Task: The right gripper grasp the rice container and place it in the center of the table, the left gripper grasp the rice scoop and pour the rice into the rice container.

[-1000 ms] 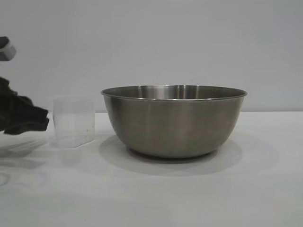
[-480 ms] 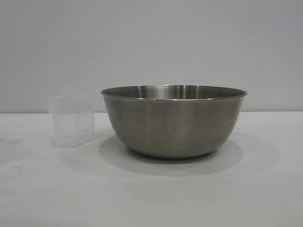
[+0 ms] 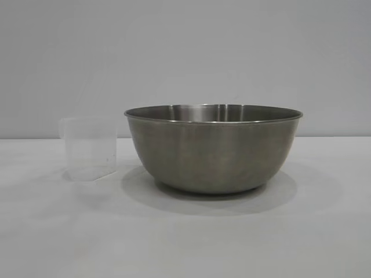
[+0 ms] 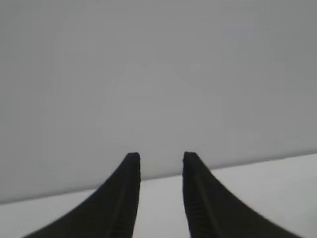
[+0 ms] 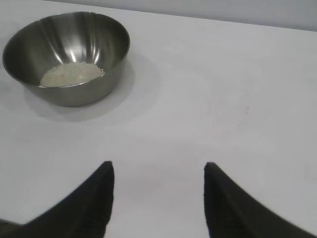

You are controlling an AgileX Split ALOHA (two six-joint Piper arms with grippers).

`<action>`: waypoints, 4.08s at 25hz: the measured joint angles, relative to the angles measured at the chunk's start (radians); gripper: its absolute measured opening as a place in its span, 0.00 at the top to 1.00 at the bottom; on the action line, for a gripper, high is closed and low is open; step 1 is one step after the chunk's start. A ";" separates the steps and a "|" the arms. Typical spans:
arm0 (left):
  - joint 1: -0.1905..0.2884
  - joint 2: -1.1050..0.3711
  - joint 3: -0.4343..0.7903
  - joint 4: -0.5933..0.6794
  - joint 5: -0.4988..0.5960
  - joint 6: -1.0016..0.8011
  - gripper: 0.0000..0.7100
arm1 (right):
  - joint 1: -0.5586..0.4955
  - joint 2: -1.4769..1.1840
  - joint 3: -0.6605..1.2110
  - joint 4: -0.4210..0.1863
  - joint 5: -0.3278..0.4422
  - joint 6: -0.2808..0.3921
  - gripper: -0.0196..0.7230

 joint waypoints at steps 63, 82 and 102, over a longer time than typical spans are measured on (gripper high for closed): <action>0.000 -0.851 -0.100 -0.403 1.505 0.330 0.76 | 0.000 0.000 0.000 0.000 -0.001 0.000 0.46; 0.000 -0.851 -0.100 -0.403 1.505 0.328 0.76 | -0.200 0.000 0.000 0.002 -0.001 0.000 0.46; 0.000 -0.851 -0.100 -0.403 1.505 0.328 0.76 | -0.200 0.000 0.000 0.002 -0.001 0.000 0.46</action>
